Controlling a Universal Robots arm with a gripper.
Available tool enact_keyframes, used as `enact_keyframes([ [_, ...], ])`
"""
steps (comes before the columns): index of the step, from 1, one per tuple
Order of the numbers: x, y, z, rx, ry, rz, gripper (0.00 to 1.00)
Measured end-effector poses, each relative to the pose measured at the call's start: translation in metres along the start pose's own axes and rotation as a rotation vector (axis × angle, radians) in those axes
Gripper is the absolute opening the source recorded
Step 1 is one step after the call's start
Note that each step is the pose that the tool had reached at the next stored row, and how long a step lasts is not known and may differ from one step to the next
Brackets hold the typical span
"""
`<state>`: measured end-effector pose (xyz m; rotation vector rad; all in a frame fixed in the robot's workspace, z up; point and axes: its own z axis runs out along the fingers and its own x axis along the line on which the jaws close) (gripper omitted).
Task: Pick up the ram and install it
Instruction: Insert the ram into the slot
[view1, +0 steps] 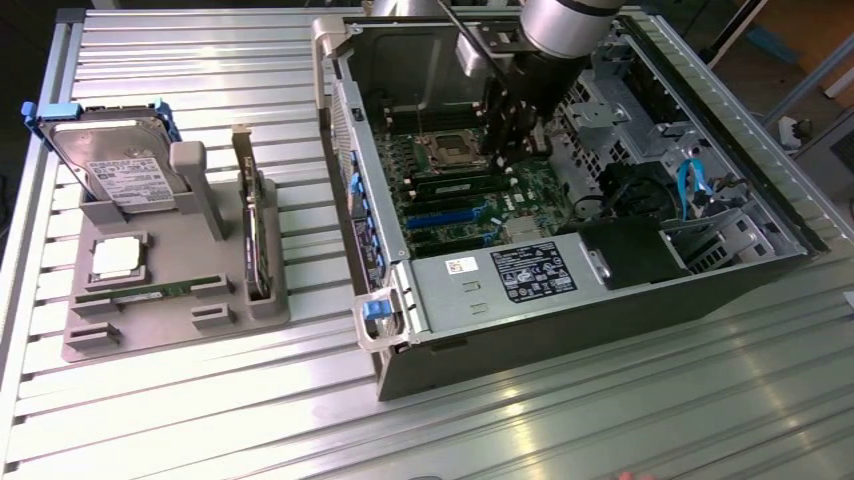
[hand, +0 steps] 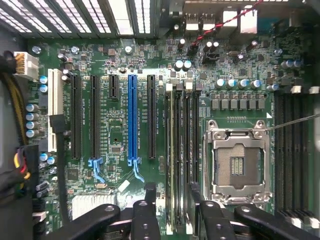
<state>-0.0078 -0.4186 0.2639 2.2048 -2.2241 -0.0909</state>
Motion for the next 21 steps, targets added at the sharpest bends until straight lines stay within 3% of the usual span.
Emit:
enact_keyframes([
  [3,-0.001,0.0007,-0.0154,0.0,0.0022,0.0,0.38],
  [10,-0.002,0.0017,-0.0347,0.0001,0.0107,0.001,0.38],
  [15,-0.003,0.0023,-0.0485,0.0002,0.0218,0.001,0.38],
  [21,-0.004,0.0028,-0.0578,0.0003,0.0334,0.002,0.38],
])
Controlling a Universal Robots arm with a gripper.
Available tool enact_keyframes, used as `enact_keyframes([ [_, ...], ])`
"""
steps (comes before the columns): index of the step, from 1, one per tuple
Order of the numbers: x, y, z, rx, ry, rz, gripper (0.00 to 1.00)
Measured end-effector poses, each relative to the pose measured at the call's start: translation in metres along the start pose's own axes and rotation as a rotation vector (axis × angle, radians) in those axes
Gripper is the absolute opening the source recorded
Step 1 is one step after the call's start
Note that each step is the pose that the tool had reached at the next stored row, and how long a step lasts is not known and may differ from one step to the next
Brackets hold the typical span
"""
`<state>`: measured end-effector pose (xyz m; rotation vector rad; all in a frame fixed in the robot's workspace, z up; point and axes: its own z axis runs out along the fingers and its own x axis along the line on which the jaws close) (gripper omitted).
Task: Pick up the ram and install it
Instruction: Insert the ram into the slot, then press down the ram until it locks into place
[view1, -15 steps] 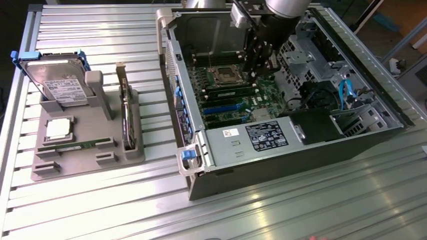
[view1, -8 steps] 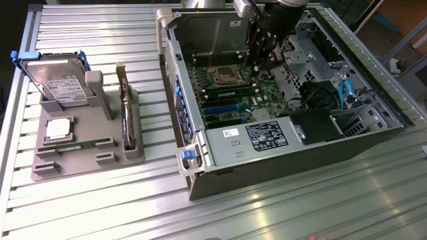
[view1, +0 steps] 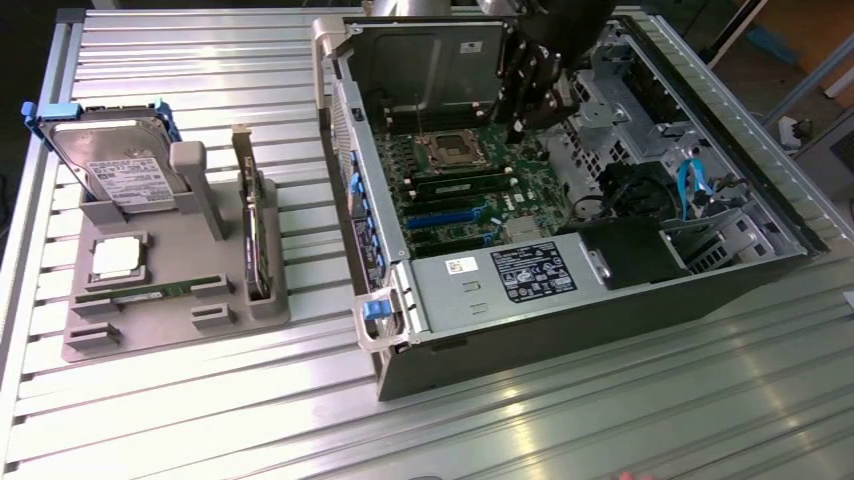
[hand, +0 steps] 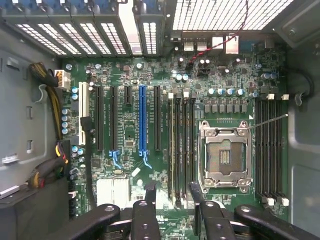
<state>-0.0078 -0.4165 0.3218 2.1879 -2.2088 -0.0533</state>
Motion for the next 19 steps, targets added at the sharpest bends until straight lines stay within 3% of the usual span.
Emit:
enact_keyframes([
  [9,-0.001,0.0005,-0.0117,0.0004,0.0238,0.001,0.38],
  [19,-0.001,0.0006,-0.0119,0.0002,0.0246,0.001,0.38],
])
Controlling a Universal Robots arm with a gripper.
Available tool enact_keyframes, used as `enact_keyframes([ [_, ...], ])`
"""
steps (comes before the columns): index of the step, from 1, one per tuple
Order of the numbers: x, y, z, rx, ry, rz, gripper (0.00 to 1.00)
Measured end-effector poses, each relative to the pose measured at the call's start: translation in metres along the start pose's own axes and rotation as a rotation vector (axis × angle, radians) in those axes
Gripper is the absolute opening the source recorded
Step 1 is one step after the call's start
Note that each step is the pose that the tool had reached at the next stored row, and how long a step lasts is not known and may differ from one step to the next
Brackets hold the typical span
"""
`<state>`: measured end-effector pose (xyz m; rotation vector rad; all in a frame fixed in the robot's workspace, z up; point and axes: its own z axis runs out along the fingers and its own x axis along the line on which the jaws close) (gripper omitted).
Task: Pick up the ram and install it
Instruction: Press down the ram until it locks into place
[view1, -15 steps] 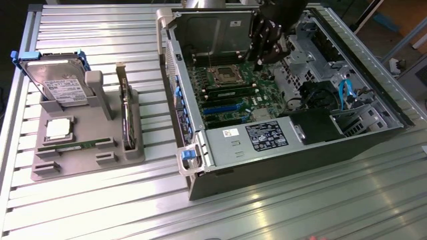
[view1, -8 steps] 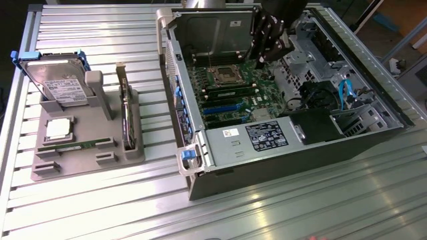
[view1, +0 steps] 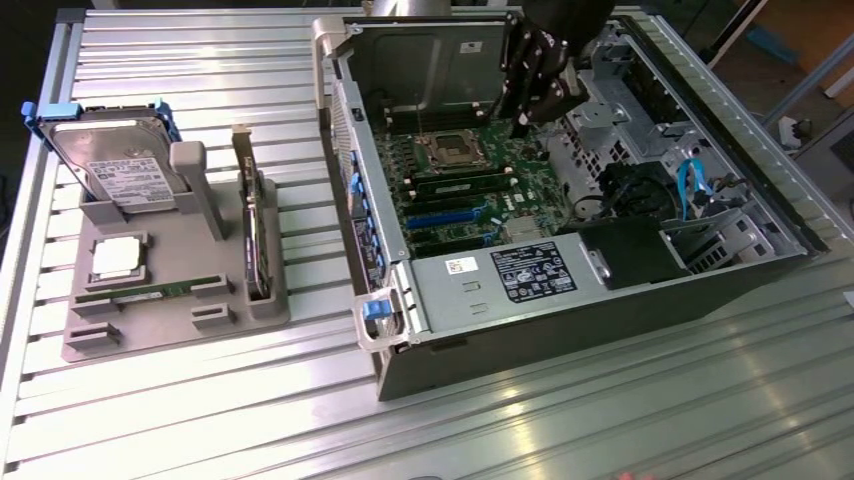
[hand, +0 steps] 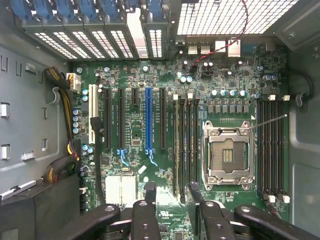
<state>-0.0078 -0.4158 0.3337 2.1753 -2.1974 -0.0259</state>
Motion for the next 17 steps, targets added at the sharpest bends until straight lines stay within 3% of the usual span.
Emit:
enact_keyframes([
  [5,0.0,0.0,0.0,0.0,0.0,0.0,0.36],
  [9,0.0,0.0,0.0,0.0,0.0,0.0,0.11],
  [17,0.0,0.0,0.0,0.0,-0.0007,0.0,0.11],
])
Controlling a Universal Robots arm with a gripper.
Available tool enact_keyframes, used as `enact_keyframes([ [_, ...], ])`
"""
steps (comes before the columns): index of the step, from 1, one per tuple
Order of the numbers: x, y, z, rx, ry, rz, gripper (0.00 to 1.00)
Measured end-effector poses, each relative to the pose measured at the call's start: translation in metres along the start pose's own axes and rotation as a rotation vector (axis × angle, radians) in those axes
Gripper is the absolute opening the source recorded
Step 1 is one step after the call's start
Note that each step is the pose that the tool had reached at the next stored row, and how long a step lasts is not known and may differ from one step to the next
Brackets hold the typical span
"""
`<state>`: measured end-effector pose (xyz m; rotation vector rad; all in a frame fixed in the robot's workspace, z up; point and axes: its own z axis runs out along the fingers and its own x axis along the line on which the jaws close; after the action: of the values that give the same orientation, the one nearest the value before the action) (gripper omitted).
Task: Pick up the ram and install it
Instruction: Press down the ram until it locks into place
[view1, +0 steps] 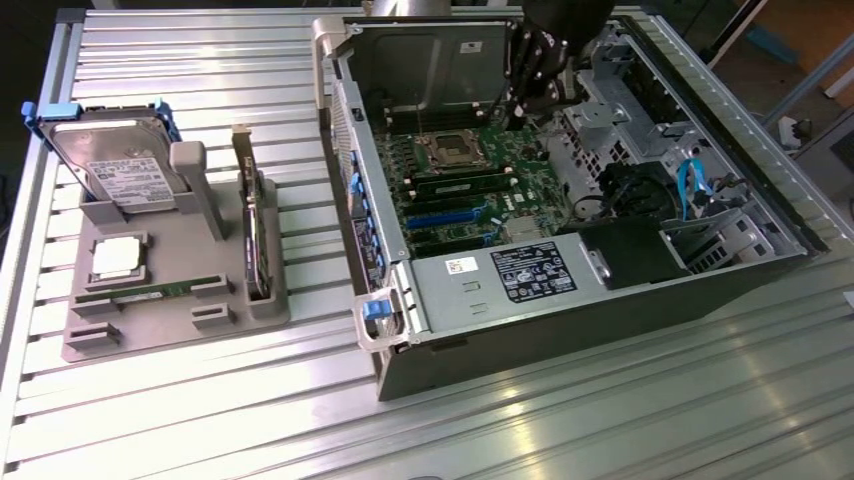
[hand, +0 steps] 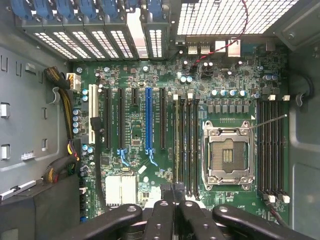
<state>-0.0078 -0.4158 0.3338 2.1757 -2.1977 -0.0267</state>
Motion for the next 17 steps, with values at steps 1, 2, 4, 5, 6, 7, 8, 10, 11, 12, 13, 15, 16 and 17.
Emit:
enact_keyframes([
  [1,0.0,-0.0002,0.0,0.0,-0.0005,0.0,0.11],
  [2,0.0,-0.0014,0.0001,0.0001,-0.0004,-0.004,0.11],
  [4,0.0,-0.0036,0.0002,0.0002,-0.0002,-0.009,0.11],
  [5,-0.0001,-0.0041,0.0003,0.0002,-0.0001,-0.01,0.11],
  [6,0.0,-0.0044,0.0002,0.0002,-0.0001,-0.011,0.11],
  [7,0.0,-0.0044,0.0003,0.0002,0.0,-0.011,0.11],
  [8,-0.0001,-0.0045,0.0003,0.0002,0.0,-0.012,0.11],
  [10,0.0,-0.0037,0.0004,0.0047,0.0,-0.013,0.11],
  [11,0.0,-0.0031,0.0006,0.0079,0.0,-0.013,0.11],
  [12,0.0,-0.0022,0.0009,0.0132,-0.0001,-0.013,0.11],
  [13,-0.0001,-0.0018,0.001,0.0158,-0.0001,-0.013,0.11],
  [15,0.0,-0.0014,0.0011,0.0185,-0.0001,-0.013,0.11],
  [16,0.0,-0.0012,0.0011,0.0195,-0.0001,-0.013,0.11],
  [17,0.0,-0.0011,0.0011,0.0207,0.0,-0.013,0.11],
])
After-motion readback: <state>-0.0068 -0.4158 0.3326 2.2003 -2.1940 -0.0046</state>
